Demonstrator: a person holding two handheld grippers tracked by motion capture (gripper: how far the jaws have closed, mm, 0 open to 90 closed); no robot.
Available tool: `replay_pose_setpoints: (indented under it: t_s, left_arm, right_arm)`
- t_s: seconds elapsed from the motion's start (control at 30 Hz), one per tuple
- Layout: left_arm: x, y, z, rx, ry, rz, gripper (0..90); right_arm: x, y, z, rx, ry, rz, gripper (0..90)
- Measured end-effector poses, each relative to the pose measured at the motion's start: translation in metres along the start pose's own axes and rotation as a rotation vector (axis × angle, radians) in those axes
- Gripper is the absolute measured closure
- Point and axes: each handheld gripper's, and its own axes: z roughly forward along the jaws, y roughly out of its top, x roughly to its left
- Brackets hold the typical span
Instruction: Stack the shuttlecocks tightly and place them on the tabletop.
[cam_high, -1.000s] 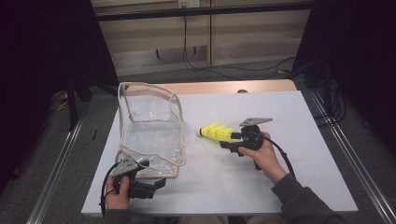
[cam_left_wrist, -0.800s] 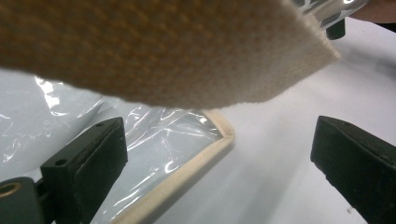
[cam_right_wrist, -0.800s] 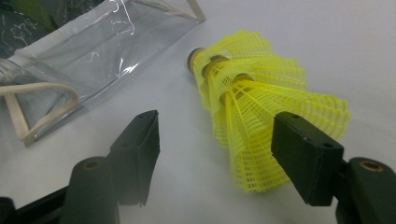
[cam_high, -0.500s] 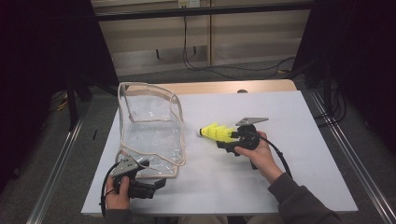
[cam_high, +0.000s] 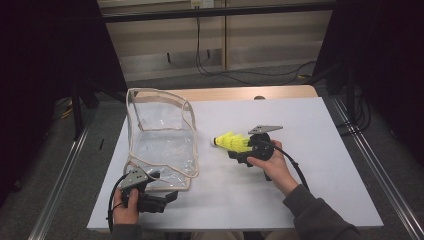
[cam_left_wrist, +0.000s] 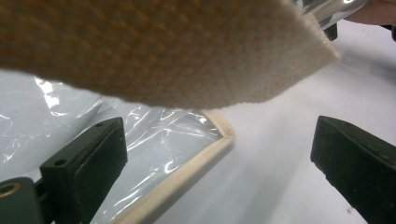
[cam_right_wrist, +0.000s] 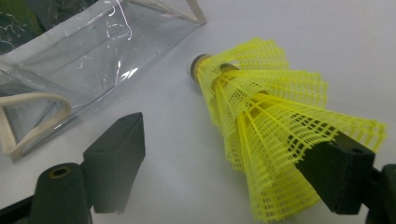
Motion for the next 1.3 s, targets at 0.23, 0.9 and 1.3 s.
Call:
replay_pose_setpoints:
  t_s: [0.23, 0.9, 1.3]
  left_arm:
    - [0.0, 0.0, 0.0, 0.0, 0.0, 0.001, 3.6]
    - [0.001, 0.0, 0.0, -0.003, -0.003, 0.0, 3.6]
    - [0.001, 0.0, 0.0, -0.005, -0.005, 0.0, 3.6]
  right_arm:
    - [0.002, 0.001, 0.003, -0.002, -0.011, -0.002, 24.4]
    - [0.004, 0.002, 0.013, -0.02, -0.072, -0.007, 46.8]
    - [0.003, 0.002, 0.021, -0.021, -0.106, -0.014, 64.7]
